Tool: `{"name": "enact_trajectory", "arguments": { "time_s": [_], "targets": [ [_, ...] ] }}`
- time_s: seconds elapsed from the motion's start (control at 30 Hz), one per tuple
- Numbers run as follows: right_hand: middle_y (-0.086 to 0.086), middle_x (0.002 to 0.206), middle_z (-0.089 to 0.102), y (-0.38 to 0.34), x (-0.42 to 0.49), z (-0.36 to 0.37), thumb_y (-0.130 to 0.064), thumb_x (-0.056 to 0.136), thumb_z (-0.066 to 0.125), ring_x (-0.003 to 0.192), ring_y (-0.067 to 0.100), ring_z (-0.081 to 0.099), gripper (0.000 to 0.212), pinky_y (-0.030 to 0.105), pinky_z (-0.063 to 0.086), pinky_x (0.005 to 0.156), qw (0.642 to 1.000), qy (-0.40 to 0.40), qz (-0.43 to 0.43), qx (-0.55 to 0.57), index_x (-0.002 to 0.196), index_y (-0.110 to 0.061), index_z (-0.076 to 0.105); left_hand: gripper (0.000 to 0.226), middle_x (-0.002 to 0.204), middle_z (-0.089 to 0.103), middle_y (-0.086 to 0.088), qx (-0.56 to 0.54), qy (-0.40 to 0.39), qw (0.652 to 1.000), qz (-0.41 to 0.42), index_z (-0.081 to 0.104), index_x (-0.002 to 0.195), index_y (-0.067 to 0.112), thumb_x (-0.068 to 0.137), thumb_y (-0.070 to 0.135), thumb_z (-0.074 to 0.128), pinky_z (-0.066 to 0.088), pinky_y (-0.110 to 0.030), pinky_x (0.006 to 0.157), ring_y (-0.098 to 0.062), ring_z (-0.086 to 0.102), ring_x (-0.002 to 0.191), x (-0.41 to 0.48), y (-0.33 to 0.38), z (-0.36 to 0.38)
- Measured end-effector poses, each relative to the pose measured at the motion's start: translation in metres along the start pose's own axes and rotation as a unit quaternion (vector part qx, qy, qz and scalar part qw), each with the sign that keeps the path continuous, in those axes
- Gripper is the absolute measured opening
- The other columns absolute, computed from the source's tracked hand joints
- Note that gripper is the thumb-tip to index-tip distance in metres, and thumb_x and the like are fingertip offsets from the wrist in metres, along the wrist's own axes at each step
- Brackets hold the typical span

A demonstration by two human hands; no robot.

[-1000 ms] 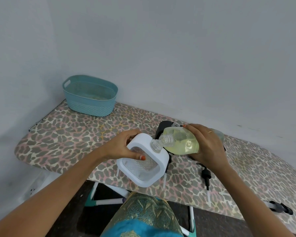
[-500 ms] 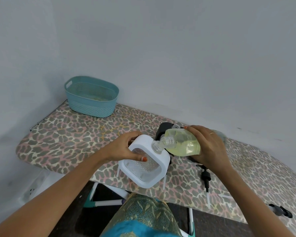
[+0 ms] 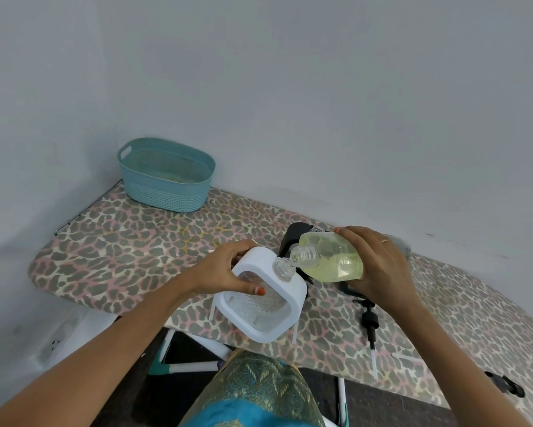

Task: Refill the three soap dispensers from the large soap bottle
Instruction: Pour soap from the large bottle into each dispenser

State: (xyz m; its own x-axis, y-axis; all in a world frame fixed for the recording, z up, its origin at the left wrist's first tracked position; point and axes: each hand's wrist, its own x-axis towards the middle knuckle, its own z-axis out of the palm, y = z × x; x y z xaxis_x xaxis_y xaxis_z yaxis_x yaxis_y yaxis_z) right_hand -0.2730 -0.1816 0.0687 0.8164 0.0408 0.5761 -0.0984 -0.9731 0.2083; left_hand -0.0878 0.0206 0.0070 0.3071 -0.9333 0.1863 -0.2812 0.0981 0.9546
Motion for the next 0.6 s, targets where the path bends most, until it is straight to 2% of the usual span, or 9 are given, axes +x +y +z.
{"name": "enact_trajectory", "arguments": {
  "time_s": [0.2,0.5,0.6],
  "targets": [
    [0.015,0.101,0.067,0.0013,0.0018,-0.0015,-0.024,0.046,0.091,0.086,0.03,0.067,0.082,0.036,0.052,0.072,1.0,-0.004,-0.003,-0.005,0.114,-0.01,0.047,0.058,0.089,0.066,0.018,-0.001,0.002,1.0,0.003,0.058,0.095,0.032,0.048,0.061,0.078,0.05,-0.017,0.073,-0.005,0.063,0.084,-0.0002,-0.0004,0.0004],
    [0.013,0.104,0.067,0.0041,0.0008,-0.0022,-0.024,0.049,0.09,0.088,0.029,0.066,0.079,0.034,0.051,0.073,1.0,-0.003,-0.003,-0.009,0.115,-0.011,0.047,0.06,0.097,0.066,0.011,-0.002,0.002,1.0,0.006,0.058,0.099,0.034,0.05,0.06,0.079,0.053,-0.025,0.079,-0.013,0.064,0.092,-0.0004,-0.0037,0.0013],
    [0.013,0.104,0.067,0.0042,0.0012,-0.0033,-0.029,0.055,0.085,0.088,0.029,0.066,0.073,0.035,0.051,0.073,1.0,0.003,-0.002,-0.008,0.116,-0.012,0.047,0.06,0.097,0.066,0.011,-0.005,0.0,1.0,0.007,0.058,0.1,0.034,0.05,0.06,0.079,0.053,-0.024,0.079,-0.012,0.064,0.092,-0.001,-0.0039,0.0017]
  ]
}}
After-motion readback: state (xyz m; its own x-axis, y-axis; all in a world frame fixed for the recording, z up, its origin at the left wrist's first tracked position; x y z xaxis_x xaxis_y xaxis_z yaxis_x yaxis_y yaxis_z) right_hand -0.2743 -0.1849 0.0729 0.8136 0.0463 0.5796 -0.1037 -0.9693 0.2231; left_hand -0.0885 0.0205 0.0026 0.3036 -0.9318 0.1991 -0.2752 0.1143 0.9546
